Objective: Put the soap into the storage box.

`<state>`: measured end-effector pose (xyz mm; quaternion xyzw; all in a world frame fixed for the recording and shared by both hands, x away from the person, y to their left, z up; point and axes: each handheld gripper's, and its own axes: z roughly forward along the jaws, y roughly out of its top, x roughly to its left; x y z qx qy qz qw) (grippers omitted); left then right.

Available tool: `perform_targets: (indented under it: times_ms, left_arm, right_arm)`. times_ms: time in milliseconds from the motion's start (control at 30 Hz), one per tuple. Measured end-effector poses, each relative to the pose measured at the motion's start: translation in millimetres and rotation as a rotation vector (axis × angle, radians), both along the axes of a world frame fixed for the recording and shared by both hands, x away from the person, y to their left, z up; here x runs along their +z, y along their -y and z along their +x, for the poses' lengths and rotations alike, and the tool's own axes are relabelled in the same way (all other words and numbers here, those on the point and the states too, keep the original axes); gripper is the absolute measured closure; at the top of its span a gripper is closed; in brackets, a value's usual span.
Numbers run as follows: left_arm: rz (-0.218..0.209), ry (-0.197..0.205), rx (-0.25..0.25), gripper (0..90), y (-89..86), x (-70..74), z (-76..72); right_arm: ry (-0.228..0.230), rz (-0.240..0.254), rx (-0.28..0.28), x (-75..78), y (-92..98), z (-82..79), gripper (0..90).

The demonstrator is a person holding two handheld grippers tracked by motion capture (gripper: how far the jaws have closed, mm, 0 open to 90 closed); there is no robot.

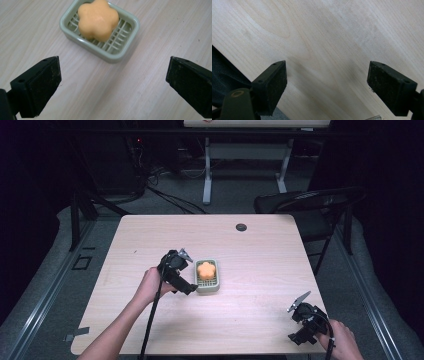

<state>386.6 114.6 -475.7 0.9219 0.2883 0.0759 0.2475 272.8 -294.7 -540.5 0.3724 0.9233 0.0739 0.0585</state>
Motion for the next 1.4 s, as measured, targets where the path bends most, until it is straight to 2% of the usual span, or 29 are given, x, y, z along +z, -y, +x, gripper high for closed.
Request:
perform_targets:
  times_ms: [33,67,233,367,467,800,967,1033,1167,1233,1300,1400]
  left_arm:
    - [-0.001,0.001,0.006,0.1,-3.8,0.4,-5.0]
    - [0.000,-0.001,0.007,0.1,-6.3,0.8,-7.7]
    - [0.003,-0.001,0.028,0.1,-20.0,1.2,-25.3]
    - [0.015,-0.007,0.042,0.0,-27.7,-3.0,-37.9]
    - [0.027,-0.017,0.046,0.0,-32.9,-7.3,-47.2]
    - [0.064,-0.051,0.061,0.0,-46.1,-22.3,-66.7]
    - [0.080,-0.051,0.072,0.0,-52.5,-29.1,-72.4]
    - [0.077,-0.059,0.074,0.0,-54.3,-32.1,-73.8]
    - [0.100,-0.075,0.071,0.0,-55.4,-40.2,-76.5]
    - [0.102,-0.088,0.073,0.0,-56.0,-45.0,-76.0]
    - [0.059,-0.132,0.070,0.0,-57.8,-49.4,-73.0]
    - [0.037,-0.154,0.074,0.1,-57.4,-52.4,-70.5]
  right_arm:
    - [-0.001,-0.006,0.002,0.4,0.0,0.1,15.8]
    - [0.002,0.014,-0.005,-1.2,0.0,-0.2,15.9]
    - [-0.004,-0.001,0.001,-0.6,-0.2,0.3,15.9]
    - [-0.011,-0.008,0.008,-0.3,0.1,1.0,15.9]
    - [-0.007,0.005,-0.001,-1.5,0.0,0.5,15.9]
    - [-0.008,0.008,0.002,-2.7,-0.2,0.3,15.8]
    - [-0.012,0.004,0.008,-3.2,-0.3,0.5,15.9]
    - [-0.008,0.004,0.013,-3.3,-0.9,0.2,15.9]
    - [-0.015,-0.006,0.027,-2.4,-2.5,-0.6,15.9]
    - [-0.017,0.005,0.030,-2.9,-2.5,-0.9,15.9]
    - [-0.016,0.010,0.036,-2.8,-3.2,-1.6,15.9]
    - [-0.010,0.004,0.049,-2.0,-3.8,-2.0,15.9]
